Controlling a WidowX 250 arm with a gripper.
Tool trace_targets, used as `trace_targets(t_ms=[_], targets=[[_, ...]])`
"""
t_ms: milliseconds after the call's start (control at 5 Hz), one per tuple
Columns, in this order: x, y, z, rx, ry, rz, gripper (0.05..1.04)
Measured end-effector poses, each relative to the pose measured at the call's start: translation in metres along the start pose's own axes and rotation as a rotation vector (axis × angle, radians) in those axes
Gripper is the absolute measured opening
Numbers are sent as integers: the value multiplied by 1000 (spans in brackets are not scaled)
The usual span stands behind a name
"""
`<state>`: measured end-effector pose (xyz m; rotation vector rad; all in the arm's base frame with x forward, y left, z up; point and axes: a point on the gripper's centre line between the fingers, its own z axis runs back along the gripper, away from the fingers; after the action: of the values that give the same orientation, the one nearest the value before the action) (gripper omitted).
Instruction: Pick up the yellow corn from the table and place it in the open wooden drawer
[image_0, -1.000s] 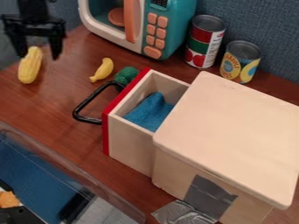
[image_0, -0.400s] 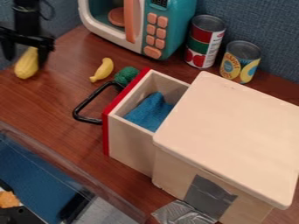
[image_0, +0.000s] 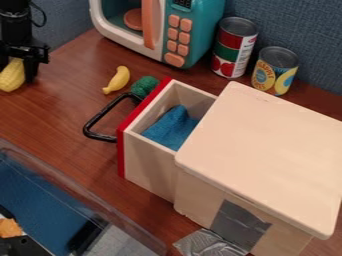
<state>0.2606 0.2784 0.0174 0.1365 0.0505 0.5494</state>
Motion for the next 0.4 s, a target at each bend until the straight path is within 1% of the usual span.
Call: trace_targets(t_ms=[200,400], targets=[[-14,-10,42,-74,-43,-26,663],[-38,-26,97,-189,-81,-37,663]])
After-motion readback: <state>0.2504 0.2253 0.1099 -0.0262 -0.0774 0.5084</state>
